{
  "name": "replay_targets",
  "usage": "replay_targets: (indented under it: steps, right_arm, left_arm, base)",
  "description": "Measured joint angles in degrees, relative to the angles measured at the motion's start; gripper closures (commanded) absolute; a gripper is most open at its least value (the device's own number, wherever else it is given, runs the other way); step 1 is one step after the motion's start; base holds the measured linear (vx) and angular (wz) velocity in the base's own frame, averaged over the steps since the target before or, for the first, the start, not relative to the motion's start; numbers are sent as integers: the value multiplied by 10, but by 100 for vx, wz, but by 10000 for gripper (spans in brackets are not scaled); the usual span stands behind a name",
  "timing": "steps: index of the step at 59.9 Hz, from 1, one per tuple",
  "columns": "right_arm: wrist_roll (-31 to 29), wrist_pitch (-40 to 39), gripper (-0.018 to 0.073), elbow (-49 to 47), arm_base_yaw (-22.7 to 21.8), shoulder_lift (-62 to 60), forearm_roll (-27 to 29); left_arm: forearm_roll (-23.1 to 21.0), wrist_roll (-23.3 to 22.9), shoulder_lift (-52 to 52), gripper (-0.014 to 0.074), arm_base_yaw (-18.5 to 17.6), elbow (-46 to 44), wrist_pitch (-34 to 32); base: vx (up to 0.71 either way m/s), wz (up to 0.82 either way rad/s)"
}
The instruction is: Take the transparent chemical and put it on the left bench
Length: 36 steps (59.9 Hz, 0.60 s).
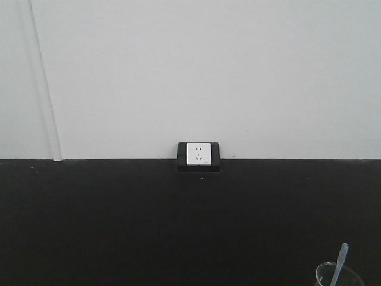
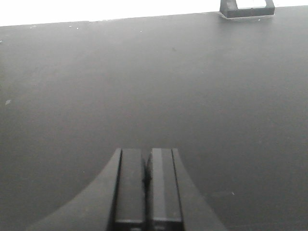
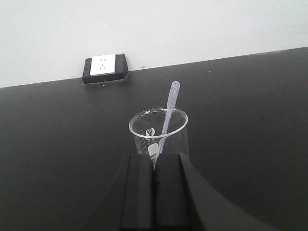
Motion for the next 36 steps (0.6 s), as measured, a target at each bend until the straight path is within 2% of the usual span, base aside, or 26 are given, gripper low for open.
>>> replay_targets:
  steps: [22, 36]
  right_arm:
    - [0, -4, 565, 0, 0, 0, 0]
    - [0, -86, 565, -21, 0, 0, 0]
  left_arm:
    - [0, 0, 0, 600, 0, 0, 0]
    - [0, 0, 0, 600, 0, 0, 0]
  base:
    - [0, 0]
    - [0, 0]
